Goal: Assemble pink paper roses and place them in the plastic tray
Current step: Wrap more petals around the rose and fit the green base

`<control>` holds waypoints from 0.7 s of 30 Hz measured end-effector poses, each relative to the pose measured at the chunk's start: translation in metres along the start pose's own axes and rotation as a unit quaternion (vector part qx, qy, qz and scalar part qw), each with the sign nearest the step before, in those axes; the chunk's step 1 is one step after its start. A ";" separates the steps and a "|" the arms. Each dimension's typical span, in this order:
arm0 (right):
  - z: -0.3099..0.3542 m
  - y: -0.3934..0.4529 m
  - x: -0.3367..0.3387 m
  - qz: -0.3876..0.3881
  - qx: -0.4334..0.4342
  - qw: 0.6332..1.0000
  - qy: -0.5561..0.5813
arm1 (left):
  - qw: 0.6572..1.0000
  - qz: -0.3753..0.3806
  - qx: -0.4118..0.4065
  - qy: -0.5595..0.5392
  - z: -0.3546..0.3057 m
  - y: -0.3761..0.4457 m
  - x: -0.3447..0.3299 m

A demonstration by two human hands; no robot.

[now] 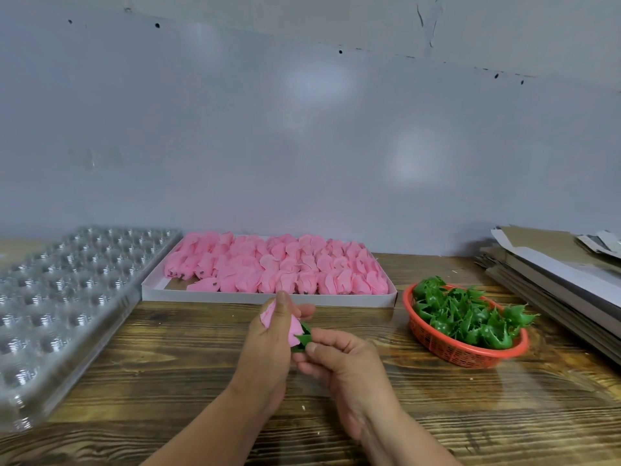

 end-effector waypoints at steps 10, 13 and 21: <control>0.002 0.002 0.003 -0.016 0.017 0.999 0.030 | 0.998 0.020 -0.038 0.034 -0.009 -0.007 -0.008; 0.000 0.003 0.002 -0.006 0.003 0.999 0.052 | 0.999 0.020 -0.036 0.012 -0.008 -0.006 -0.007; -0.001 0.002 0.001 0.030 -0.026 0.996 0.080 | 1.000 0.010 -0.014 -0.004 0.000 0.000 -0.001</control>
Point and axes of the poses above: each hand's wrist, its own y-axis towards the middle knuckle, its own x-axis out of the back of the hand, z = x × y, the point moved 4 cm from there along y, towards the middle knuckle, and after that the axes turned 11 degrees about y, right-handed, at the moved point
